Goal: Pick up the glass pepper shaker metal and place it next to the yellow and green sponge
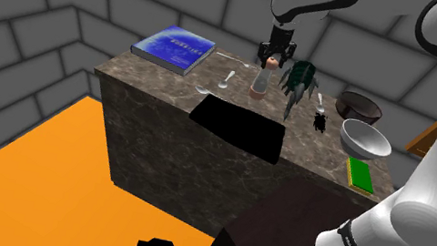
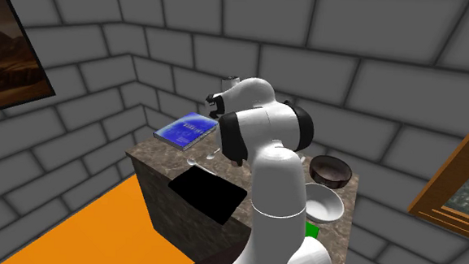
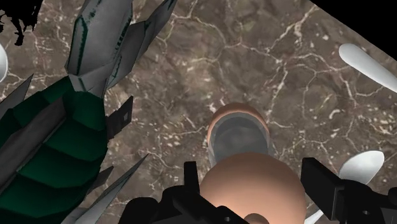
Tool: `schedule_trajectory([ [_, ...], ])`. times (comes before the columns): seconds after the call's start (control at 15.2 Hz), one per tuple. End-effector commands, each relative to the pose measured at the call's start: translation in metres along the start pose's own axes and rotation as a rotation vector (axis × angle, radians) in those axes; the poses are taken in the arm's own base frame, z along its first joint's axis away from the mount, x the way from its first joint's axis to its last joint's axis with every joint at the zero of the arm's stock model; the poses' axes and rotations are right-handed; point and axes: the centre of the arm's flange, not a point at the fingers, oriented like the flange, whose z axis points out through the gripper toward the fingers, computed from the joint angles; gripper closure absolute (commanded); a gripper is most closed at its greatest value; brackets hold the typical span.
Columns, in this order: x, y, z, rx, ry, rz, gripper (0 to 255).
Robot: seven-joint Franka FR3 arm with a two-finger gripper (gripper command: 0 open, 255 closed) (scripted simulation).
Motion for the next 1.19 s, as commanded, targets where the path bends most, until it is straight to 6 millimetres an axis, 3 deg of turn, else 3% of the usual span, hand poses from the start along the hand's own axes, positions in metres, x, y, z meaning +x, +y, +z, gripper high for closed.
schedule_trajectory([
  [0.0,0.0,0.0,0.001,0.0,-0.001,0.0,255],
  [0.46,0.0,0.0,0.0,0.0,-0.001,0.0,255],
  [1.12,0.0,0.008,-0.052,0.0,-0.001,0.0,255],
])
